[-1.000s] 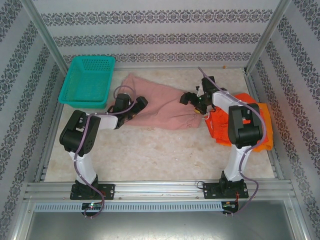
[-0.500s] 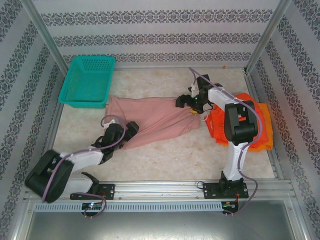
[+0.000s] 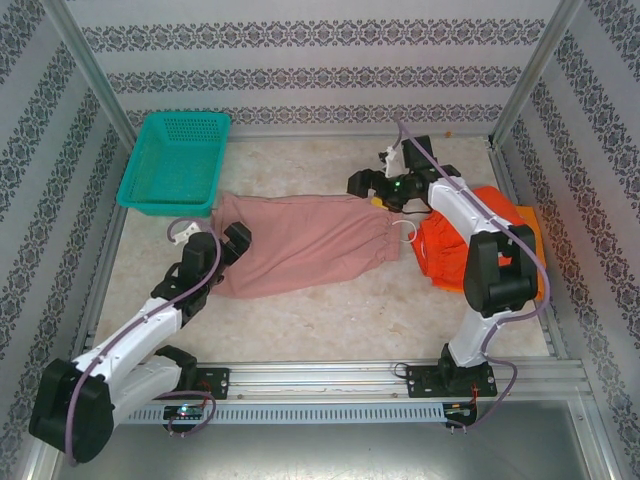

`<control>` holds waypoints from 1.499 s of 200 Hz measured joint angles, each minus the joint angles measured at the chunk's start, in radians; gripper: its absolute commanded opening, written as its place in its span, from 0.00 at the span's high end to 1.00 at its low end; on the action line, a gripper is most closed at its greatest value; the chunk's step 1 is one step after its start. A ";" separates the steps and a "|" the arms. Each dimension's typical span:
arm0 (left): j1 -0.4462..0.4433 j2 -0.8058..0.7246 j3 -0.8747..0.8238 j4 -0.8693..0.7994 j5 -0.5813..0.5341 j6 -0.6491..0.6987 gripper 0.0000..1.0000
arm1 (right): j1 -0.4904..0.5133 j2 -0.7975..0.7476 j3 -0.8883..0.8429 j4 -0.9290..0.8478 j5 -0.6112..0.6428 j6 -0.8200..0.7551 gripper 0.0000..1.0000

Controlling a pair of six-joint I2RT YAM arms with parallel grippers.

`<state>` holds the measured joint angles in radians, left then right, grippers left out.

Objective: Fold and stack the shorts

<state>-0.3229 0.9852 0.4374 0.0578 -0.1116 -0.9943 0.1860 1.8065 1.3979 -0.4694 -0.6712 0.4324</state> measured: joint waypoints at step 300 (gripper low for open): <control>-0.418 0.741 0.790 -0.008 0.174 0.180 0.32 | -0.121 -0.610 -0.496 0.173 0.294 -0.058 0.02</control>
<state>-0.7410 1.7264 1.2278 0.0494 0.0628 -0.8143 0.0650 1.1961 0.9020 -0.2966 -0.3767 0.3748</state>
